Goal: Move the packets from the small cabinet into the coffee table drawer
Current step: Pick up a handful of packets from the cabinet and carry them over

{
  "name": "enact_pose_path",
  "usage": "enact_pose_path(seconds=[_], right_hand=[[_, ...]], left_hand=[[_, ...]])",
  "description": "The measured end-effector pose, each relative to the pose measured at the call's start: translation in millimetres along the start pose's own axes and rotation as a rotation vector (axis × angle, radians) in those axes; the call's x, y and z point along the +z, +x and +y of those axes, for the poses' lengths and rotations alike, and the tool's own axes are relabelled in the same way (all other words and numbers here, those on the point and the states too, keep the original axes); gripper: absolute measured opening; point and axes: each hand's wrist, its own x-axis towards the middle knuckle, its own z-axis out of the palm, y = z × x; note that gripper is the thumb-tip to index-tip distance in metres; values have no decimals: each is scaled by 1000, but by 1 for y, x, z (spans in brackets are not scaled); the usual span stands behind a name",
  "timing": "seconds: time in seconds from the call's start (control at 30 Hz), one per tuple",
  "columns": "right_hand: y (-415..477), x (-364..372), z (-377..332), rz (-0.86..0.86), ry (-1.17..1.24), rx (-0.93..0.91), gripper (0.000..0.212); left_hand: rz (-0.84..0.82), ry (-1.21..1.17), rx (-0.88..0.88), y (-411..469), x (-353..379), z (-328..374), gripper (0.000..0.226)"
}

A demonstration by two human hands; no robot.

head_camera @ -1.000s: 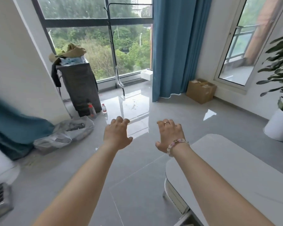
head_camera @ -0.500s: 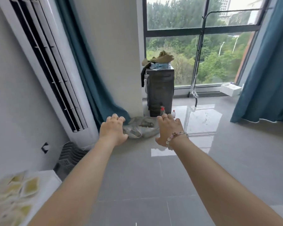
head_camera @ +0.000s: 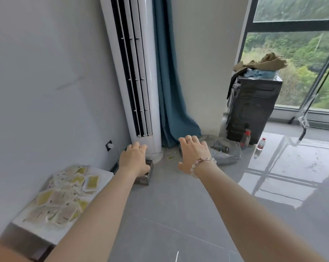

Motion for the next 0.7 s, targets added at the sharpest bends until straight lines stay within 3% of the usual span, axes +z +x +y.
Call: enact_pose_path(seconds=[0.47, 0.7], right_hand=[[163, 19, -18, -13, 33, -308, 66], [218, 32, -66, -47, 11, -505, 57]], left_hand=[[64, 32, -274, 97, 3, -41, 58], [79, 47, -459, 98, 4, -83, 63]])
